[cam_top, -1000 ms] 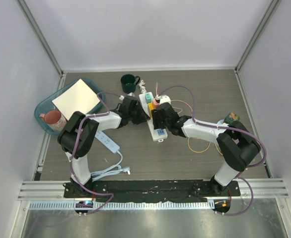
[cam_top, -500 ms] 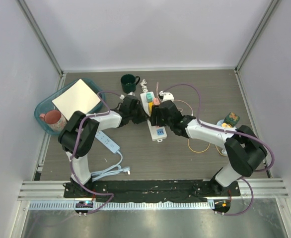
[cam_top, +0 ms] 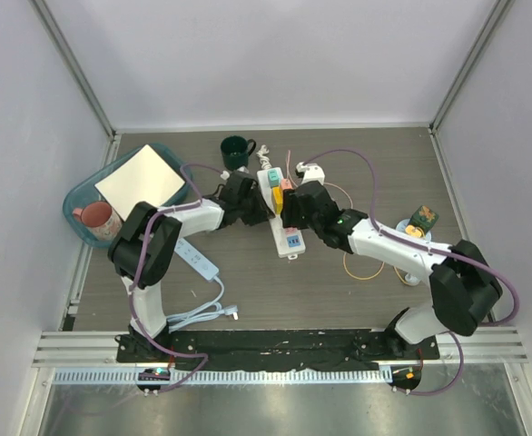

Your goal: Pull the plug off the socket

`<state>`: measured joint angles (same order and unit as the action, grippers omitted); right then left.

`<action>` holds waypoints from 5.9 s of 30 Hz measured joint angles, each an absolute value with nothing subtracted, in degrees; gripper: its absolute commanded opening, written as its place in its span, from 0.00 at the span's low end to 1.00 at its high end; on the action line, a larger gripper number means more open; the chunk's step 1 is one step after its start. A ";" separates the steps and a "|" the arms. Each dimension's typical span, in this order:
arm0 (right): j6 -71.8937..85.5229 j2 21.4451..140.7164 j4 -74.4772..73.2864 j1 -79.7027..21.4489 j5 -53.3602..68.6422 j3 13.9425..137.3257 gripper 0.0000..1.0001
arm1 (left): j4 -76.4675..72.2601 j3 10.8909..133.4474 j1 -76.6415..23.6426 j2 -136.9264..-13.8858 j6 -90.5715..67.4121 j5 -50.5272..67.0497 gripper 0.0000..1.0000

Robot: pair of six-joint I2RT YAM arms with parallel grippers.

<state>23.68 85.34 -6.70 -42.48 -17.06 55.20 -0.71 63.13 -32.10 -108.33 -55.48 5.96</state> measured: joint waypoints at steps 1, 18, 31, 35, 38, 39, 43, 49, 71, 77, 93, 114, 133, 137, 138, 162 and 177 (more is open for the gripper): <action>23.53 84.29 -7.07 -42.48 -17.45 55.20 0.03 | 0.21 63.66 -32.10 -108.31 -55.13 6.15 0.34; 24.29 78.35 -9.04 -43.57 -17.19 55.18 0.02 | 21.93 71.20 -30.89 -87.50 -50.26 -0.82 0.74; 27.18 97.82 -7.94 -53.17 -16.97 66.43 0.08 | 32.32 56.47 -28.45 -55.18 -49.87 -23.66 1.00; 27.64 104.07 -7.31 -54.26 -16.73 70.06 0.12 | 34.00 52.03 -28.45 -47.75 -48.51 -27.70 1.00; 27.88 107.85 -7.38 -54.96 -16.38 72.29 0.14 | 34.54 49.87 -28.45 -43.40 -46.68 -29.98 1.00; 27.94 109.03 -7.38 -55.11 -16.27 73.08 0.14 | 34.63 49.43 -28.45 -42.41 -46.13 -30.52 1.00; 28.38 112.57 -7.38 -55.70 -15.29 75.31 0.20 | 34.92 47.68 -28.45 -38.74 -44.42 -32.67 1.00; 28.62 117.47 -7.51 -56.16 -12.16 81.28 0.29 | 35.62 47.37 -28.45 -37.10 -43.46 -33.23 1.00; 25.32 117.43 -13.34 -56.40 -16.53 86.26 0.78 | 36.75 47.37 -28.45 -37.76 -42.76 -32.32 1.00; 22.90 110.98 -14.35 -56.40 -17.17 86.26 0.51 | 36.67 47.37 -28.45 -37.78 -42.70 -30.37 1.00; 22.48 111.13 -10.76 -56.25 -15.62 81.52 0.40 | 36.73 47.44 -28.45 -36.99 -42.81 -28.64 1.00; 23.86 97.69 -12.08 -58.26 -19.57 67.85 0.69 | 36.16 48.16 -28.45 -40.93 -45.17 -23.33 0.98; 16.19 100.36 -21.61 -43.64 -27.83 85.52 0.85 | 19.33 45.56 -43.27 -73.17 -45.80 -14.41 1.00; 15.81 101.91 -23.11 -42.74 -27.81 85.69 0.86 | 14.72 46.52 -44.66 -78.41 -45.63 -14.76 1.00; 15.81 102.02 -23.35 -42.37 -27.77 85.67 0.86 | 13.87 46.87 -44.95 -79.29 -45.63 -15.18 1.00; 15.55 104.55 -24.05 -38.98 -21.65 86.70 0.68 | -24.21 47.42 -48.62 -97.01 -45.71 -2.76 0.02; 15.79 107.33 -24.27 -38.50 -20.91 86.91 0.63 | -46.33 42.50 -43.03 -108.57 -55.68 6.81 0.00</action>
<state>15.79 107.33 -24.27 -38.50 -20.91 86.91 -46.33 42.50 -43.03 -108.57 -55.68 6.81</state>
